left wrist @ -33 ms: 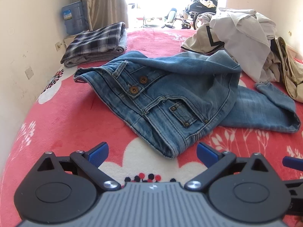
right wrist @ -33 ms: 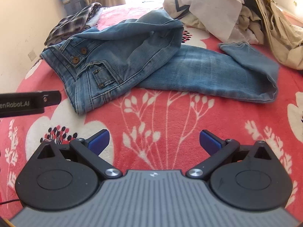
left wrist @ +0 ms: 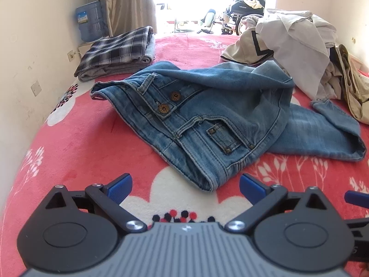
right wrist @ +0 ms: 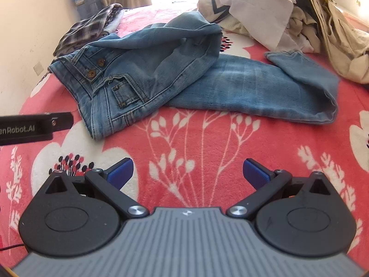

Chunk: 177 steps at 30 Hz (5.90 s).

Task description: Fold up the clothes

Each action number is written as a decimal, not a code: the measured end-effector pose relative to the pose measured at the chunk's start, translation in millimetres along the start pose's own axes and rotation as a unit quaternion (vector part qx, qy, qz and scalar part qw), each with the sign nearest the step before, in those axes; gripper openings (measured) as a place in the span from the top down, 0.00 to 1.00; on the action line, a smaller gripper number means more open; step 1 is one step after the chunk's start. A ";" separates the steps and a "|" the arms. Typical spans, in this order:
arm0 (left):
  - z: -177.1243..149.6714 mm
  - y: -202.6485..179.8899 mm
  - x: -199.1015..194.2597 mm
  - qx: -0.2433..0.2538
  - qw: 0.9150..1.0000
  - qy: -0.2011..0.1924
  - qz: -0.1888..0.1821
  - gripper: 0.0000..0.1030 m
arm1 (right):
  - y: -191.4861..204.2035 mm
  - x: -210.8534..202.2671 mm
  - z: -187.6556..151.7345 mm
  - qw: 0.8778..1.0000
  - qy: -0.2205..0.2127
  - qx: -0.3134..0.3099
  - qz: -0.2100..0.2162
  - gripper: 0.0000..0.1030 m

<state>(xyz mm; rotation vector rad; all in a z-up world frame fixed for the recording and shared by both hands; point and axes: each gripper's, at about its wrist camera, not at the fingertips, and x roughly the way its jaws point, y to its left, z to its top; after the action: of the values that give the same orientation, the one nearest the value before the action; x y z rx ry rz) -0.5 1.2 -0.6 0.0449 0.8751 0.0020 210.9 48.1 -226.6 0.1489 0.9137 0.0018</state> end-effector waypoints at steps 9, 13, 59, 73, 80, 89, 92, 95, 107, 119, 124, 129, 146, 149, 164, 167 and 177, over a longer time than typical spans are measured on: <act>-5.5 7.7 1.2 -0.025 1.000 0.013 -0.007 0.02 | -1.6 -7.7 1.7 1.000 -0.017 -0.002 -0.012 0.01; -6.6 7.9 0.9 -0.028 0.999 0.017 -0.010 0.02 | -4.9 -9.5 1.2 1.000 -0.013 0.004 -0.023 0.01; -14.9 1.5 -6.7 0.005 0.999 0.021 0.029 0.00 | -10.5 -8.0 -3.2 0.997 0.019 0.028 -0.063 0.01; -14.5 3.2 -6.8 0.004 0.999 0.024 0.028 0.00 | -10.0 -7.6 -3.1 0.997 0.018 0.029 -0.065 0.01; -15.0 3.8 -6.1 0.004 0.999 0.025 0.026 0.00 | -10.1 -8.2 -3.5 0.997 0.017 0.029 -0.065 0.01; -15.4 4.2 -2.9 0.002 0.999 0.027 0.020 0.00 | -10.0 -9.3 -3.7 0.998 0.010 0.027 -0.064 0.01; -15.6 5.0 0.2 0.000 1.000 0.028 0.012 0.00 | -9.3 -9.2 -3.9 0.998 0.005 0.022 -0.061 0.01; -14.0 9.9 3.7 -0.009 1.000 0.027 0.001 0.00 | -8.7 -9.8 -3.7 0.998 -0.003 0.020 -0.054 0.01; 13.5 64.7 32.3 -0.063 0.997 -0.029 -0.025 0.01 | 15.1 -19.9 6.7 0.992 -0.087 -0.078 0.052 0.01; 12.1 92.9 77.3 -0.126 0.984 0.013 -0.126 0.25 | 67.2 16.8 44.1 0.947 -0.094 -0.261 0.160 0.03; -9.4 79.0 82.8 -0.104 0.979 0.047 -0.169 0.35 | 20.0 52.8 62.1 0.975 0.009 -0.032 0.220 0.09; -22.5 63.3 82.4 -0.065 0.978 0.063 -0.191 0.36 | -13.2 93.9 65.9 0.944 0.078 0.162 0.276 0.33; -31.4 63.3 70.5 -0.069 0.977 0.063 -0.194 0.37 | -9.9 143.8 48.3 0.853 0.126 0.346 0.369 0.85; -29.9 76.0 61.4 -0.088 0.979 0.046 -0.178 0.37 | -13.6 137.3 48.7 0.850 0.120 0.345 0.381 0.89; -27.7 135.4 40.6 -0.173 0.973 0.023 -0.150 0.32 | -68.8 34.4 52.1 0.848 0.104 0.287 0.433 0.92; -31.9 138.4 39.1 -0.179 0.969 0.025 -0.166 0.30 | -83.2 9.1 51.9 0.854 0.110 0.264 0.435 0.92; -38.2 151.5 70.2 -0.226 0.958 0.043 -0.170 0.22 | -104.6 -12.6 29.3 0.874 0.179 0.261 0.369 0.89</act>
<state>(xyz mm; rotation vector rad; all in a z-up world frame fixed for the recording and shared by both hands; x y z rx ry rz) 17.6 155.5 -72.9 -0.5384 0.9437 -0.1191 219.9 -59.9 -212.5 1.0287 1.1628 0.5136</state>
